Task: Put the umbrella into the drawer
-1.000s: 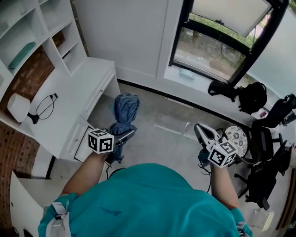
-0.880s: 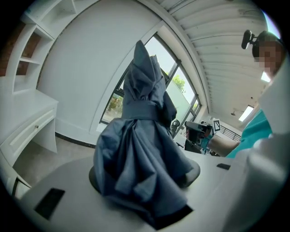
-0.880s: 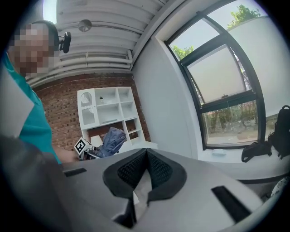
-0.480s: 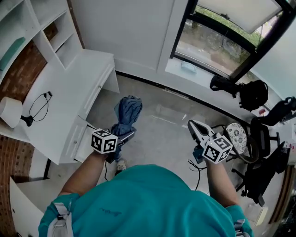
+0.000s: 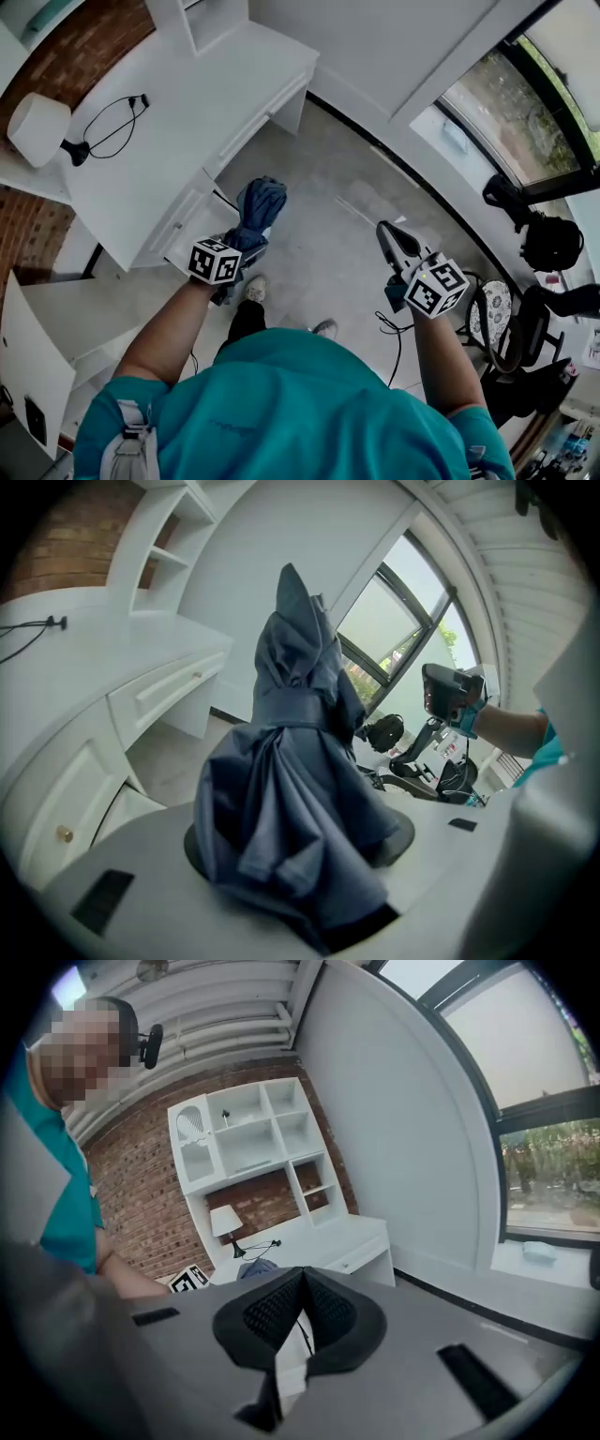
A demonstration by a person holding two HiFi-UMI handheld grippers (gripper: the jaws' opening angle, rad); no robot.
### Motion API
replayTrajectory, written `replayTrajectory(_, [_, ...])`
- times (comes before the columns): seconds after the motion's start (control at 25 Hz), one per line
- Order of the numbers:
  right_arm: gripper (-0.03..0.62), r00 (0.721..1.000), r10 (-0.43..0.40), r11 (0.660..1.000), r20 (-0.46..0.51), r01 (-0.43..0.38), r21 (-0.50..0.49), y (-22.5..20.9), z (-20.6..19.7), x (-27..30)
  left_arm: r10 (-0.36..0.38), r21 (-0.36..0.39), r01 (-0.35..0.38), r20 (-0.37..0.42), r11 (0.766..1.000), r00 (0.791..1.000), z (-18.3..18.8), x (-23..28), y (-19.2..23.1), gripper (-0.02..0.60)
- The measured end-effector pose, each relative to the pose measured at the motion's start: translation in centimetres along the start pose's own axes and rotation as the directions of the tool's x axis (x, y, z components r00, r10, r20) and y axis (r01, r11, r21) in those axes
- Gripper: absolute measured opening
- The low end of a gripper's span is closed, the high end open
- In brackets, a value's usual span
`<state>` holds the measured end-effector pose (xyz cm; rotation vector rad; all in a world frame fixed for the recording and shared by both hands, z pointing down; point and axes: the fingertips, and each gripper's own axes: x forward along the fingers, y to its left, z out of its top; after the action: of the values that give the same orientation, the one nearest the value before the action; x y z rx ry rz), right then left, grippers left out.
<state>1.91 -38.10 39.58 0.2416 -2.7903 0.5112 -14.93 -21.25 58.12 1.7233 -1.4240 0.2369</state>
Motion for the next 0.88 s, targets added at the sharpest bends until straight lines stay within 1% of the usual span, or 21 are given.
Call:
replayTrajectory(0.2, [0.021,0.995,0.085,0.996,-0.057,-0.085,0.009,2.5,-3.2,8.4,0.111,-0.084,-0.114,-0.044,0.99,0.993,-5.6,-1.7,8.3,0.222])
replayTrajectory(0.32, [0.021,0.991,0.106,0.994,-0.083,-0.105,0.018,3.5,-5.5,12.8,0.157,-0.105,-0.165,-0.084,0.981,0.984,-8.5,-1.8,13.0,0.222])
replayTrajectory(0.44, [0.021,0.986,0.124,0.992,-0.108,-0.121,0.032,4.3,-7.7,16.1,0.191,-0.113,-0.204,-0.111,0.973,0.975,-10.9,-1.3,16.4,0.222])
replayTrajectory(0.6, [0.021,0.979,0.144,0.989,-0.144,-0.138,0.046,5.0,-10.4,19.6,0.214,-0.112,-0.232,-0.151,0.966,0.965,-13.9,-0.1,20.1,0.222])
replayTrajectory(0.68, [0.021,0.977,0.149,0.988,-0.153,-0.142,0.055,5.0,-11.6,21.1,0.217,-0.125,-0.241,-0.177,0.962,0.96,-15.6,0.9,21.7,0.222])
replayTrajectory(0.76, [0.021,0.975,0.151,0.988,-0.163,-0.142,0.066,5.0,-12.7,22.3,0.216,-0.17,-0.25,-0.192,0.953,0.957,-17.4,2.0,23.3,0.222])
replayTrajectory(0.88, [0.021,0.969,0.155,0.987,-0.192,-0.144,0.071,5.1,-14.7,23.7,0.224,-0.25,-0.273,-0.207,0.929,0.952,-20.2,3.5,25.9,0.222])
